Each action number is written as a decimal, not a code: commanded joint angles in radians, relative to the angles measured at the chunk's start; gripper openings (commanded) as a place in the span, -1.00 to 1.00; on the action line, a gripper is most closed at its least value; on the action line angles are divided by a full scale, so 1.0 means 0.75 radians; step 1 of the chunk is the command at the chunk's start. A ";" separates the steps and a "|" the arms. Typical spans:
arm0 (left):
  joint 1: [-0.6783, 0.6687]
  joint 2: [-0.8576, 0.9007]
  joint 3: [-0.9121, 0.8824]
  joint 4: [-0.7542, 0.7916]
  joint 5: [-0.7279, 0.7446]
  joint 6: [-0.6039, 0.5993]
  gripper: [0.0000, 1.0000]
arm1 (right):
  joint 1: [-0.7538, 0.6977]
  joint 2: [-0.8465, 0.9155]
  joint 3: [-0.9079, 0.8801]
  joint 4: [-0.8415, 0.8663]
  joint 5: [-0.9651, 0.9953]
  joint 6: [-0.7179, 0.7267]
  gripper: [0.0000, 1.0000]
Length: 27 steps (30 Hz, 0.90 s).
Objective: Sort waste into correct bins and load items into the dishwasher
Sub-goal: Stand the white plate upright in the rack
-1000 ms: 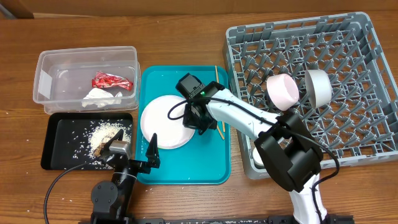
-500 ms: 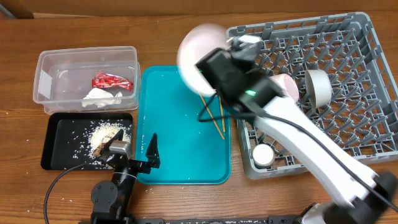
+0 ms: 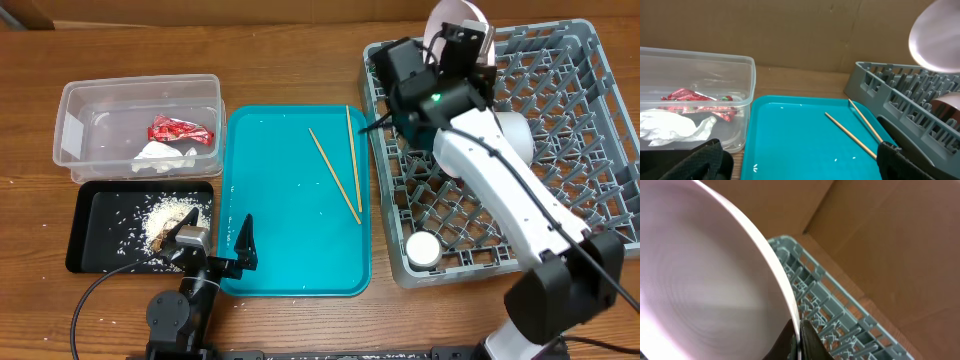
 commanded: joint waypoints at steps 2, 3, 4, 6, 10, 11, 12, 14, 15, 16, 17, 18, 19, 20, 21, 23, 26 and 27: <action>0.006 -0.013 -0.005 -0.004 -0.015 -0.019 1.00 | -0.012 0.023 -0.005 0.112 -0.193 -0.170 -0.92; 0.006 -0.013 -0.005 -0.004 -0.015 -0.019 1.00 | -0.011 0.027 -0.005 0.140 -0.232 -0.179 -0.92; 0.006 -0.013 -0.005 -0.004 -0.015 -0.019 1.00 | -0.012 0.027 -0.005 0.147 -0.246 -0.179 -0.92; 0.006 -0.013 -0.005 -0.004 -0.015 -0.019 1.00 | -0.012 0.043 -0.007 0.161 -0.257 -0.179 -0.92; 0.006 -0.013 -0.005 -0.004 -0.015 -0.019 1.00 | -0.030 0.098 -0.013 0.203 -0.212 -0.179 -0.92; 0.006 -0.013 -0.005 -0.004 -0.015 -0.019 1.00 | -0.032 0.118 -0.013 0.203 -0.213 -0.179 -0.92; 0.006 -0.013 -0.005 -0.004 -0.015 -0.019 1.00 | -0.032 0.138 -0.013 0.196 -0.212 -0.179 -0.92; 0.006 -0.013 -0.005 -0.004 -0.015 -0.019 1.00 | -0.032 0.183 -0.013 0.154 -0.193 -0.179 -0.92; 0.006 -0.013 -0.005 -0.004 -0.015 -0.019 1.00 | -0.032 0.200 -0.013 0.145 -0.165 -0.179 -0.92; 0.006 -0.013 -0.005 -0.004 -0.015 -0.019 1.00 | -0.032 0.217 -0.013 0.135 -0.131 -0.179 -0.92; 0.006 -0.013 -0.005 -0.004 -0.015 -0.019 1.00 | -0.032 0.226 -0.013 0.121 -0.106 -0.179 -0.92; 0.006 -0.013 -0.005 -0.004 -0.015 -0.019 1.00 | -0.032 0.229 -0.013 0.106 -0.106 -0.179 -0.92; 0.006 -0.013 -0.005 -0.004 -0.015 -0.019 1.00 | -0.032 0.223 -0.010 0.102 -0.097 -0.178 -0.92; 0.006 -0.013 -0.005 -0.004 -0.015 -0.019 1.00 | -0.032 0.209 -0.002 0.104 -0.079 -0.171 -0.92; 0.006 -0.013 -0.005 -0.004 -0.015 -0.019 1.00 | -0.032 0.193 0.006 0.111 -0.070 -0.173 -0.92; 0.006 -0.013 -0.005 -0.004 -0.015 -0.019 1.00 | -0.032 0.139 0.023 0.146 -0.071 -0.174 -0.92; 0.006 -0.013 -0.005 -0.004 -0.015 -0.019 1.00 | -0.042 0.109 0.022 0.231 -0.072 -0.289 -0.92; 0.006 -0.013 -0.005 -0.004 -0.015 -0.019 1.00 | -0.046 0.121 0.022 0.229 -0.072 -0.289 -0.92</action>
